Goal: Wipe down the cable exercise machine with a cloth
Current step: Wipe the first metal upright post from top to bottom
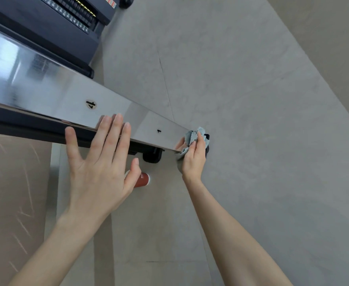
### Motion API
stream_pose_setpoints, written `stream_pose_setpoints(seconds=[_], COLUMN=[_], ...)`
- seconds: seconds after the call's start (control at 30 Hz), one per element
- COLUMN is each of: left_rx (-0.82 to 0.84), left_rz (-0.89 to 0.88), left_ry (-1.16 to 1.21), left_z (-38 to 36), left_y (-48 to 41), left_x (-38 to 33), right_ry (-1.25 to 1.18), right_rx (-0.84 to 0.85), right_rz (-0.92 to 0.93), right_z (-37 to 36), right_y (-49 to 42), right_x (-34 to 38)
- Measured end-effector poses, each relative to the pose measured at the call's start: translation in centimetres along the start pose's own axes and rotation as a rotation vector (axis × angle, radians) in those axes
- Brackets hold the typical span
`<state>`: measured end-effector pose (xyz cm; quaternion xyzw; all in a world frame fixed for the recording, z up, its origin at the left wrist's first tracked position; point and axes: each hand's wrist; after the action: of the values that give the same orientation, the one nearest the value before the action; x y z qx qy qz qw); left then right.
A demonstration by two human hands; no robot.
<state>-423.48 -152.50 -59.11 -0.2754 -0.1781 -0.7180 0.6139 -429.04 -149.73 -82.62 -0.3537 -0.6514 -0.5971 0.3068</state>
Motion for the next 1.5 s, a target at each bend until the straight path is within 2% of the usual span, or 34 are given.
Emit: stream_pose_setpoints(seconds=[0.1, 0.23, 0.4, 0.5, 0.57, 0.73, 0.87, 0.97, 1.07, 1.33, 1.5], left_rx=[-0.01, -0.041, -0.13, -0.138, -0.109, -0.021, 0.044, 0.02, -0.074, -0.134, -0.097], left_rz=[-0.016, -0.029, 0.018, 0.047, 0.057, 0.046, 0.023, 0.014, 0.121, 0.245, 0.231], left_ry=[0.013, 0.013, -0.051, -0.023, -0.075, -0.194, -0.144, -0.068, -0.004, -0.045, -0.081], left_z=[0.5, 1.6, 4.0, 5.0, 5.1, 4.7, 5.5, 7.3, 10.6, 17.6, 19.0], left_y=[0.2, 0.3, 0.0, -0.3, -0.3, 0.0, -0.3, -0.2, -0.3, -1.0, -1.0], left_x=[0.3, 0.7, 3.5, 4.6, 4.9, 5.8, 5.6, 5.9, 7.6, 13.1, 14.6], right_ry=[-0.08, -0.102, -0.076, -0.06, -0.054, -0.053, -0.081, -0.054, -0.06, -0.094, -0.065], right_rx=[-0.031, -0.023, 0.06, 0.089, 0.082, 0.036, 0.035, 0.081, 0.123, 0.203, 0.231], right_rz=[0.073, 0.279, 0.527, 0.664, 0.69, 0.451, 0.385, 0.498, 0.616, 0.921, 1.098], right_z=[-0.3, -1.4, -2.0, -2.0, -2.0, -1.7, -1.6, -1.9, -2.6, -3.6, -3.4], right_y=[1.7, 5.2, 9.9, 10.7, 9.5, 6.7, 7.6, 10.8, 14.1, 20.2, 18.8], right_x=[2.4, 6.7, 13.2, 14.5, 13.6, 10.6, 12.1, 15.9, 20.8, 31.8, 31.2])
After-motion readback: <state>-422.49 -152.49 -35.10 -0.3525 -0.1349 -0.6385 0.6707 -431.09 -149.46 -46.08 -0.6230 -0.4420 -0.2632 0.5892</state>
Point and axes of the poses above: each hand's wrist, its own y-axis away from the middle knuckle, its own z-axis out of the back of the hand, x = y × z, and after that the axes turned 13 degrees about y, right-handed
